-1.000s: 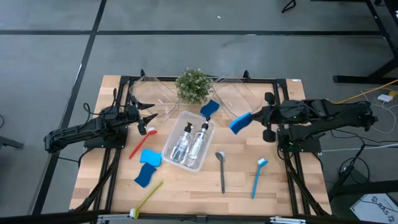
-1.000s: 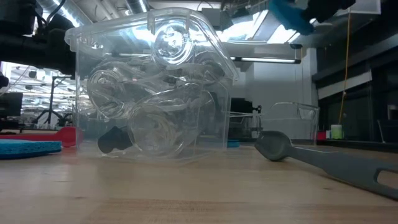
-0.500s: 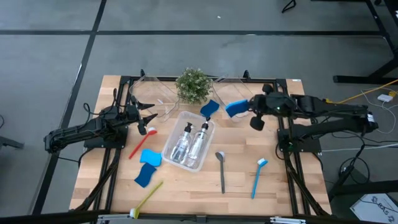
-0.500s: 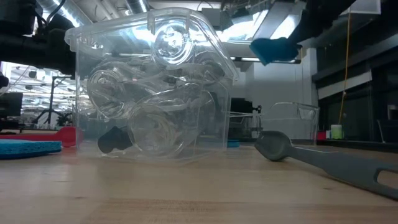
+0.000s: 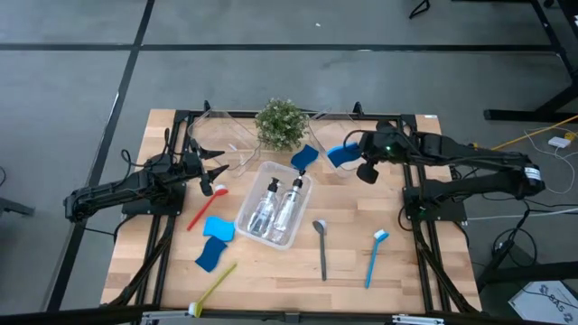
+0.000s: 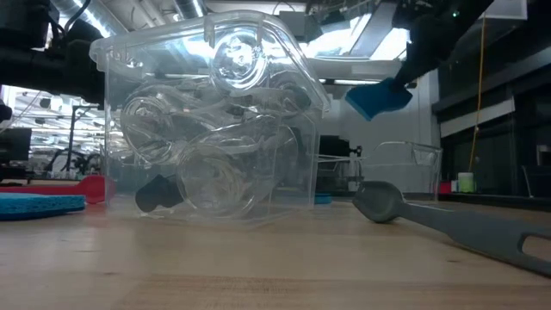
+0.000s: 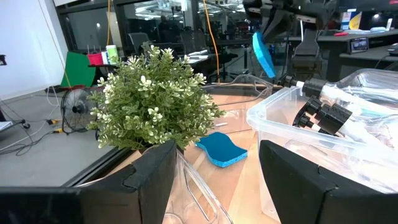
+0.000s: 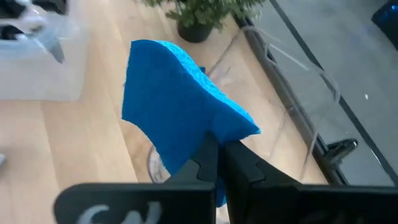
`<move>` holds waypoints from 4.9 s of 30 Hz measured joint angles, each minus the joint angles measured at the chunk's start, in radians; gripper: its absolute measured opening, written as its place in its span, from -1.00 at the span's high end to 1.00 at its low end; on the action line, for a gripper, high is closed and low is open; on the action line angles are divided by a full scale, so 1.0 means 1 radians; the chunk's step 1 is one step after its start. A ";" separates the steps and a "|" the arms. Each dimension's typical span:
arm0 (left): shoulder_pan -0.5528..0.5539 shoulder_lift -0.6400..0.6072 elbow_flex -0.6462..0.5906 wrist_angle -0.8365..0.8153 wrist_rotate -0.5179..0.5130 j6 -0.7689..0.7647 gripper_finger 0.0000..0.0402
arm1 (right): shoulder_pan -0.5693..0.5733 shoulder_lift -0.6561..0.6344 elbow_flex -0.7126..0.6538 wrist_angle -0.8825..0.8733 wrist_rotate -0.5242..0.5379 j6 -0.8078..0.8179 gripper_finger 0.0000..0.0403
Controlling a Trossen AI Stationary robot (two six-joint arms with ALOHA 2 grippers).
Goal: Pick & Place Kitchen Sink Supplies
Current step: Put the blue sponge into the right transparent bin, then adjust the right transparent bin
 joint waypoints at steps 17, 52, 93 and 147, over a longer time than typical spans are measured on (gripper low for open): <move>0.000 0.000 0.000 0.000 0.000 0.000 -0.12 | -0.145 0.027 0.000 -0.030 -0.016 0.007 0.96; 0.000 0.000 0.000 0.000 0.000 0.000 -0.13 | -0.316 0.321 -0.001 -0.015 -0.197 -0.191 0.80; 0.000 0.000 0.000 0.000 0.000 0.000 -0.13 | -0.315 0.317 0.048 0.021 -0.137 -0.182 -0.10; 0.000 0.000 0.000 0.000 0.000 0.000 -0.13 | 0.373 0.317 0.338 -0.364 -0.500 0.104 -0.09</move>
